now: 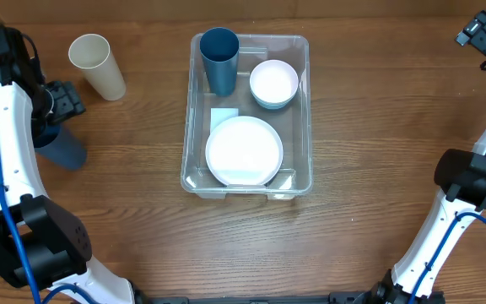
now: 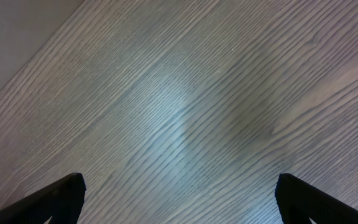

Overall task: Pack container
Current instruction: 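Release the blue cup and move the left gripper to the second blue cup, then lift the second blue cup and stack it into the first, then reach the left gripper to a beige cup and carry it over the bin, then lower the beige cup beside the blue cups and release, then grasp the last beige cup with the left gripper and lift it, then stack the beige cup into the beige cup in the bin and release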

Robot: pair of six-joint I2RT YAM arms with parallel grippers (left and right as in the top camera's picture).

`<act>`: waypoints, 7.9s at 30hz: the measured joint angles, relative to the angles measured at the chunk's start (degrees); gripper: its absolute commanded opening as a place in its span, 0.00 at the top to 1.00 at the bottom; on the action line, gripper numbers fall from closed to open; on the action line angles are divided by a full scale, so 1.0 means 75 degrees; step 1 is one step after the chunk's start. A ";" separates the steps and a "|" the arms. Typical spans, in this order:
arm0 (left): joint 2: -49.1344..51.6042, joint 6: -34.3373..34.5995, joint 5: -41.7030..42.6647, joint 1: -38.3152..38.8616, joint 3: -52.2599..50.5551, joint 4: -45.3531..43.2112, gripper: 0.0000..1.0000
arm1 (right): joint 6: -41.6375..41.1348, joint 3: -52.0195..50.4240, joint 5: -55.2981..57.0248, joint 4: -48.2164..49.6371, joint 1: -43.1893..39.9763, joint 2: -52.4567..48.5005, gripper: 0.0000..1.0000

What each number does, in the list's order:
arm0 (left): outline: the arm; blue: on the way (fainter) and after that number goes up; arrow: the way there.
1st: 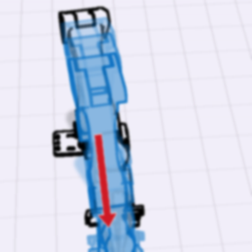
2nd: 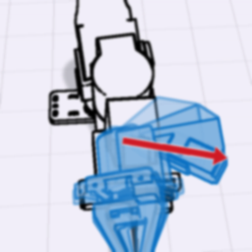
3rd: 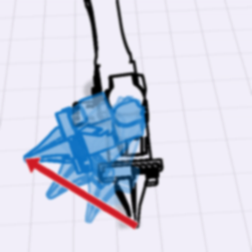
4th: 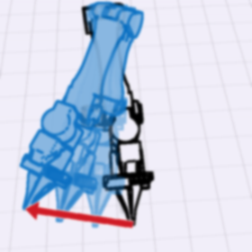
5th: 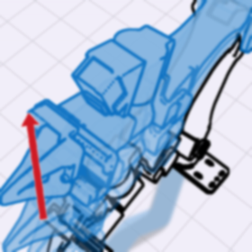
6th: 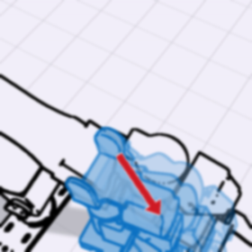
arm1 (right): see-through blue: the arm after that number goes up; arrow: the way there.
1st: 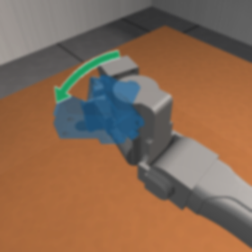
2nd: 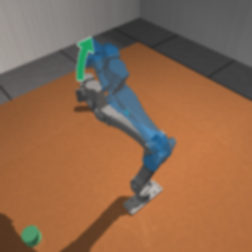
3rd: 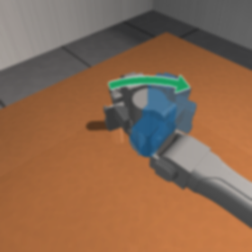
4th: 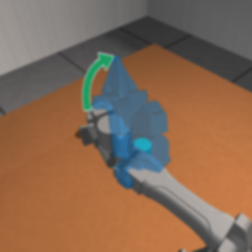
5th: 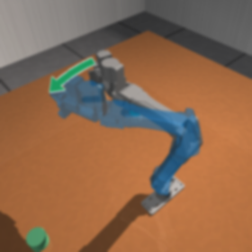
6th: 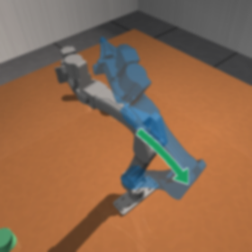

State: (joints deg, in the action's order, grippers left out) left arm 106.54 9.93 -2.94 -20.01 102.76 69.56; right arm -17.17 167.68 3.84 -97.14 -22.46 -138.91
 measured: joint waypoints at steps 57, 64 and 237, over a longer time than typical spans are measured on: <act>0.0551 0.0006 0.0414 0.5473 0.2696 -0.1647 0.76 | 0.0000 0.0000 0.0003 0.0000 0.0000 0.0000 0.00; 0.0551 -0.0041 0.0411 0.5473 0.2696 -0.1807 0.70 | 0.0003 0.0000 0.0000 0.0000 0.0000 0.0000 0.00; 0.1722 -0.0122 -0.0723 0.6414 0.6816 0.2623 0.96 | -0.0003 0.0000 0.0000 0.0000 0.0000 0.0000 0.00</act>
State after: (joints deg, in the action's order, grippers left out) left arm 119.46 9.02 -8.36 28.10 153.88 89.23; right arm -17.19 167.68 3.84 -97.14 -22.46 -138.91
